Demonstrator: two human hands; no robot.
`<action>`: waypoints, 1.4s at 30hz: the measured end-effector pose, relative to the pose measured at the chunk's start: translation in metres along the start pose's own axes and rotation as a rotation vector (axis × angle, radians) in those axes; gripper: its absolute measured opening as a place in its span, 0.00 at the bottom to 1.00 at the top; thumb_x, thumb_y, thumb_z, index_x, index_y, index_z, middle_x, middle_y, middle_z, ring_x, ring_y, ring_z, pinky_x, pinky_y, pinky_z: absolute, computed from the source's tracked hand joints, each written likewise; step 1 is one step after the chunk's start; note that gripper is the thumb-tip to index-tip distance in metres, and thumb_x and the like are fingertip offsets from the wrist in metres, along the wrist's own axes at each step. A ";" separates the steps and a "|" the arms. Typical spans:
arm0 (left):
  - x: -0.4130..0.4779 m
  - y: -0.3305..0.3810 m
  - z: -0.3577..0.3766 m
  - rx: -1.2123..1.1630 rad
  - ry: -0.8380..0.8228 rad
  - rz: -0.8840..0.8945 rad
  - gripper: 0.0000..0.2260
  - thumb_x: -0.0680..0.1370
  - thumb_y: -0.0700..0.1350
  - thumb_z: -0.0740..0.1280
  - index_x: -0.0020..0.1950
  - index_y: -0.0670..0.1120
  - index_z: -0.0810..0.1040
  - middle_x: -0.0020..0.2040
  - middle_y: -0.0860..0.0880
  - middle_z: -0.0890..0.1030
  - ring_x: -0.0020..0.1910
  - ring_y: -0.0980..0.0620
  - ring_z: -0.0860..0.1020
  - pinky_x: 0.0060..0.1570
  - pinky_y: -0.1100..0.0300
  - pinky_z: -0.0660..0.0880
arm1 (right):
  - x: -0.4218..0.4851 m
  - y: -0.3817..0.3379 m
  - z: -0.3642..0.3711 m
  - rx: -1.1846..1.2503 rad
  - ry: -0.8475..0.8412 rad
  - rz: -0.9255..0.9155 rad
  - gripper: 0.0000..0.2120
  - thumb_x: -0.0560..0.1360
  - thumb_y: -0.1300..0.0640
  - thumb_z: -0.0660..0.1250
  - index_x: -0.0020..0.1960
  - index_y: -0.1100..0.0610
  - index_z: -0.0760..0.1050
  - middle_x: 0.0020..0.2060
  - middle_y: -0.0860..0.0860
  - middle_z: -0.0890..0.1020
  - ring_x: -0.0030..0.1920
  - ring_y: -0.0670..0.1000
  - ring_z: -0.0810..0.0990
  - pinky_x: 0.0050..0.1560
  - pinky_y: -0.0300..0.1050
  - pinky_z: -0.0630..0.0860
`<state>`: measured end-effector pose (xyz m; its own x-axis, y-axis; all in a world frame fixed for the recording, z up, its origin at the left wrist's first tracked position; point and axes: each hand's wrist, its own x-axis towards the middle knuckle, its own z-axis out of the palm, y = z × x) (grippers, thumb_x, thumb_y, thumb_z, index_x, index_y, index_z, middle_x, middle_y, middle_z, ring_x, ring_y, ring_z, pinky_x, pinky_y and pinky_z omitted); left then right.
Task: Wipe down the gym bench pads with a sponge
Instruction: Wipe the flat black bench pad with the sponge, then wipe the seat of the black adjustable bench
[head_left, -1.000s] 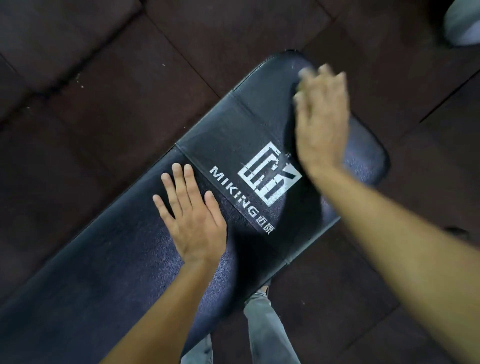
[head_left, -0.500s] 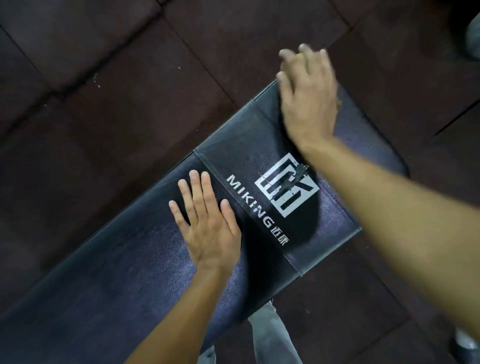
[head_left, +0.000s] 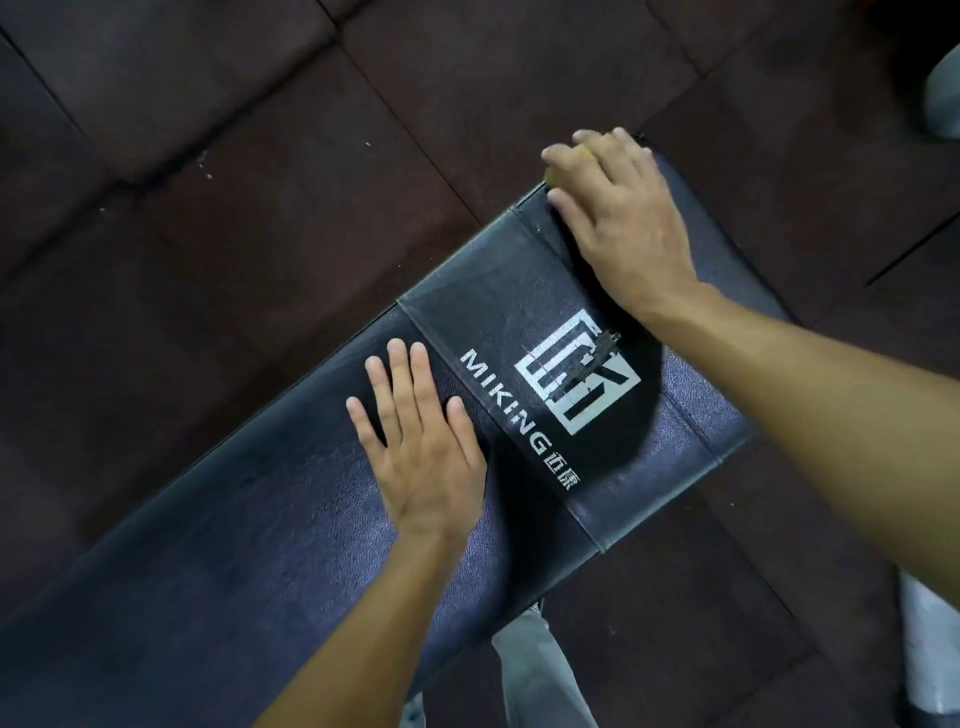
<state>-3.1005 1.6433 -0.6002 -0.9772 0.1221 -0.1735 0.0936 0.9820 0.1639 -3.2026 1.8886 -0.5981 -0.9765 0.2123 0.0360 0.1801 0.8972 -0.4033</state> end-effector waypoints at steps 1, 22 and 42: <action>0.000 0.000 -0.001 -0.001 0.000 -0.004 0.26 0.83 0.51 0.46 0.80 0.45 0.50 0.81 0.49 0.51 0.80 0.49 0.47 0.77 0.42 0.46 | 0.000 -0.002 0.001 0.012 0.000 0.034 0.20 0.82 0.43 0.56 0.71 0.47 0.70 0.71 0.50 0.71 0.76 0.58 0.63 0.76 0.58 0.57; -0.055 -0.145 -0.261 -0.233 0.074 -0.210 0.23 0.82 0.47 0.59 0.77 0.46 0.62 0.78 0.50 0.63 0.78 0.49 0.58 0.77 0.47 0.53 | -0.098 -0.292 -0.122 0.607 -0.149 -0.069 0.14 0.81 0.55 0.65 0.66 0.51 0.77 0.57 0.48 0.78 0.58 0.48 0.79 0.63 0.43 0.73; -0.535 -0.620 -0.538 -0.178 0.324 -0.727 0.23 0.82 0.50 0.59 0.77 0.47 0.62 0.75 0.49 0.67 0.75 0.48 0.63 0.74 0.47 0.60 | -0.490 -0.892 -0.167 0.752 -0.647 -0.536 0.13 0.82 0.53 0.64 0.65 0.47 0.78 0.58 0.44 0.78 0.58 0.39 0.77 0.60 0.26 0.67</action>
<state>-2.7382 0.8917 -0.0868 -0.7911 -0.6115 -0.0104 -0.5902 0.7589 0.2752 -2.8652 1.0488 -0.1030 -0.8232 -0.5673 -0.0225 -0.1844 0.3046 -0.9344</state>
